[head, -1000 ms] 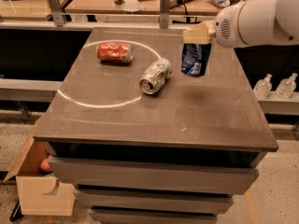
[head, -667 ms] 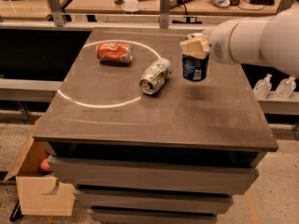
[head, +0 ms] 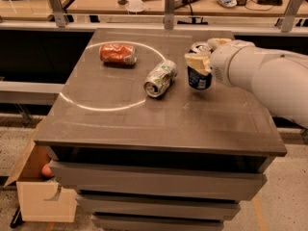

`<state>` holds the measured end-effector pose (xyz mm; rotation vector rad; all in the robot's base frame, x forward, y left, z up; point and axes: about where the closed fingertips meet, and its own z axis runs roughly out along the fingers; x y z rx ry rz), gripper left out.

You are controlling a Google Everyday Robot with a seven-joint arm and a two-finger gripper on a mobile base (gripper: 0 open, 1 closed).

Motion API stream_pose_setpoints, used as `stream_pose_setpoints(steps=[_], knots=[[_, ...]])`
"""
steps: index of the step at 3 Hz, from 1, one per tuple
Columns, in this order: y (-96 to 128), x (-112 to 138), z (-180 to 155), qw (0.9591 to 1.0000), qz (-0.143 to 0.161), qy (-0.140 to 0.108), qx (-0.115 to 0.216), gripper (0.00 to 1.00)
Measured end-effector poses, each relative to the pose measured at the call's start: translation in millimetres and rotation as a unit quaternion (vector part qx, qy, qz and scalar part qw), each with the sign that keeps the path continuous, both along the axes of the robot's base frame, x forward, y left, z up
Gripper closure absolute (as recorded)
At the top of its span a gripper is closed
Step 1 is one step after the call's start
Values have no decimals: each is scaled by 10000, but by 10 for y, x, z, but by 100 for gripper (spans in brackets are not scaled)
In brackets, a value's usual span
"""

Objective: Place pepsi can upright

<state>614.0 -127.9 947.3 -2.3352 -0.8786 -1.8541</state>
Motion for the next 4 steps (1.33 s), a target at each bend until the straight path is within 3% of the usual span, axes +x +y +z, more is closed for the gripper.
stream_pose_setpoints(steps=[1, 3, 4], knots=[[-35, -13, -56, 9999, -79, -84, 22, 74], [-149, -70, -227, 9996, -290, 39, 52, 12], [-167, -99, -276, 9992, -353, 121, 104, 0]])
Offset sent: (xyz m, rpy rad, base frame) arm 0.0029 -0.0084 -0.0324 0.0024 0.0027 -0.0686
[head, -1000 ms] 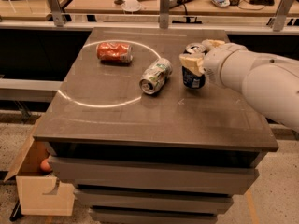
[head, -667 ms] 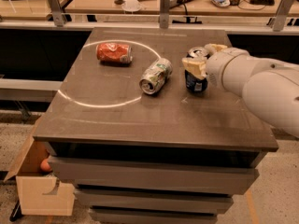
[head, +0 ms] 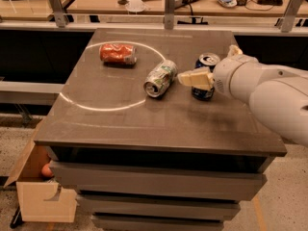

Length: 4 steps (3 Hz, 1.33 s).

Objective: Place pepsi can upright

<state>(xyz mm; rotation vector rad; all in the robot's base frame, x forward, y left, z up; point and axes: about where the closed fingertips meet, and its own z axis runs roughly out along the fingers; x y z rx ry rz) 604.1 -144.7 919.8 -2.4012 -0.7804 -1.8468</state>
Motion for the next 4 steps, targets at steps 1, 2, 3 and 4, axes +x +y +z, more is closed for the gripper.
stream_pose_setpoints(steps=[1, 2, 3, 4], knots=[[-229, -121, 104, 9991, -341, 84, 243, 0], [-599, -408, 285, 9943, -889, 192, 548, 0], [-1160, -773, 513, 9853, -1568, 105, 674, 0], [-1307, -867, 570, 9807, -1795, 74, 771, 0]])
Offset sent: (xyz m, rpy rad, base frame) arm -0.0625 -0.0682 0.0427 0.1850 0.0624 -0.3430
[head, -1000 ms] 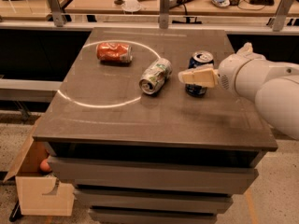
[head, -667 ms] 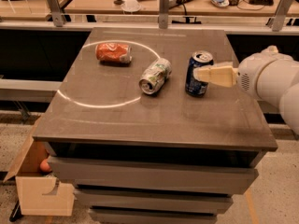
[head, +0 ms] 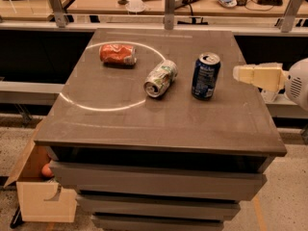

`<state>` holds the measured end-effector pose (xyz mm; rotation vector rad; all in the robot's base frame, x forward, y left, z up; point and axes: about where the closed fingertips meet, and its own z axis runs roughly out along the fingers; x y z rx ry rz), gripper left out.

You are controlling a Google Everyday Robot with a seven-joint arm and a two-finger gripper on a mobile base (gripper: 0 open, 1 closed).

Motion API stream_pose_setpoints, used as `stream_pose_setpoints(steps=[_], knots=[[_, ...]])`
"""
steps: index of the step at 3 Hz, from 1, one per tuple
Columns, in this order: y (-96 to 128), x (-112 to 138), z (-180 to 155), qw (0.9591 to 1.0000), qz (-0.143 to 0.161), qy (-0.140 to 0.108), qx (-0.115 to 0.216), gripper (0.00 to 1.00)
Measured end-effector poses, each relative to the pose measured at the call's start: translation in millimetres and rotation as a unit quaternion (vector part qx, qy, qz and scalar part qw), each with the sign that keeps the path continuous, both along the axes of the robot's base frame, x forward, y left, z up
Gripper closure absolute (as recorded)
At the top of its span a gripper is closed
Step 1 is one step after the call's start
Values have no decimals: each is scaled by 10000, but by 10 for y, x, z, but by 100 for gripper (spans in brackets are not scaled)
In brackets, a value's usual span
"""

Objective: Place pepsi can upright

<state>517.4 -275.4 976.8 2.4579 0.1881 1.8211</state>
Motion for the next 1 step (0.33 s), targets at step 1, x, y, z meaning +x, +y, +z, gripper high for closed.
stream_pose_setpoints(steps=[1], knots=[[0, 0, 0, 10000, 0, 0, 0, 0]])
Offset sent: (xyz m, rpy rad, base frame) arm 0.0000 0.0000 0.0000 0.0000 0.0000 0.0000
